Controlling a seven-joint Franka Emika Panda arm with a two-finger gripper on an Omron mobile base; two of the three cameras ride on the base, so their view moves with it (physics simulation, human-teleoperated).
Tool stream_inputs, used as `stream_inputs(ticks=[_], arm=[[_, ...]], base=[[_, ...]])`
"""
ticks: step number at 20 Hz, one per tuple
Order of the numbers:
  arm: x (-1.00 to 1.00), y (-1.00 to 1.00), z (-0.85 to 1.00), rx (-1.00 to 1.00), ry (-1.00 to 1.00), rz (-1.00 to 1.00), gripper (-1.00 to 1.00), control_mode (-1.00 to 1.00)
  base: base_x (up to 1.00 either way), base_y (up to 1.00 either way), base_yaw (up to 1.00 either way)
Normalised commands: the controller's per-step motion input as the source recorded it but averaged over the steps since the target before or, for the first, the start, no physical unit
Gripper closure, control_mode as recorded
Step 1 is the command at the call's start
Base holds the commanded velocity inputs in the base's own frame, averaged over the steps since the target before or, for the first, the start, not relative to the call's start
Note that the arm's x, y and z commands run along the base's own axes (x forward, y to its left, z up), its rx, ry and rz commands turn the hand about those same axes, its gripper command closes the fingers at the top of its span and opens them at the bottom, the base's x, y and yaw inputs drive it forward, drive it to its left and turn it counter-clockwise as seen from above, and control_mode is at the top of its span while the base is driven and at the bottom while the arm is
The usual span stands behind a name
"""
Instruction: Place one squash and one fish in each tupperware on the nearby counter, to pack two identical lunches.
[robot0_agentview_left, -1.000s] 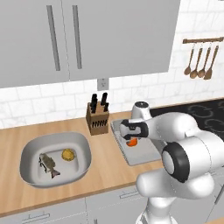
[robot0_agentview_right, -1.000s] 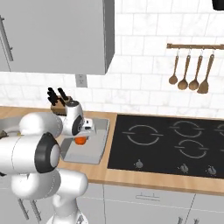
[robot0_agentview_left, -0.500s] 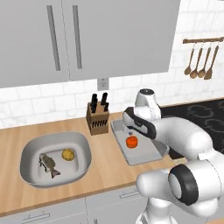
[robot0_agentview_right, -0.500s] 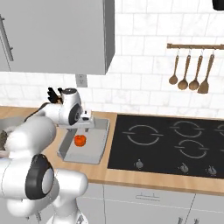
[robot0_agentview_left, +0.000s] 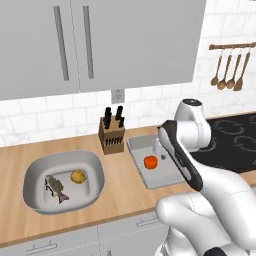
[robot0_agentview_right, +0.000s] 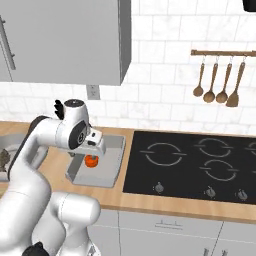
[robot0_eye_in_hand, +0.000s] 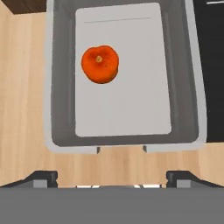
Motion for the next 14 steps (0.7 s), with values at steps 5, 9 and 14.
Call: stream_inputs(ticks=[5,9,14], arm=[[-0.99,-0.01,0.64,0.00,-0.01,-0.04,-1.00,-1.00],[-0.98,0.00,0.63,0.00,-0.10,-0.01,-1.00,-1.00],[-0.15,0.00,0.04,0.01,-0.07,0.00,-1.00,-1.00]], base=[[0.00,0.00,0.00],[0.00,0.00,0.00],[0.00,0.00,0.00]])
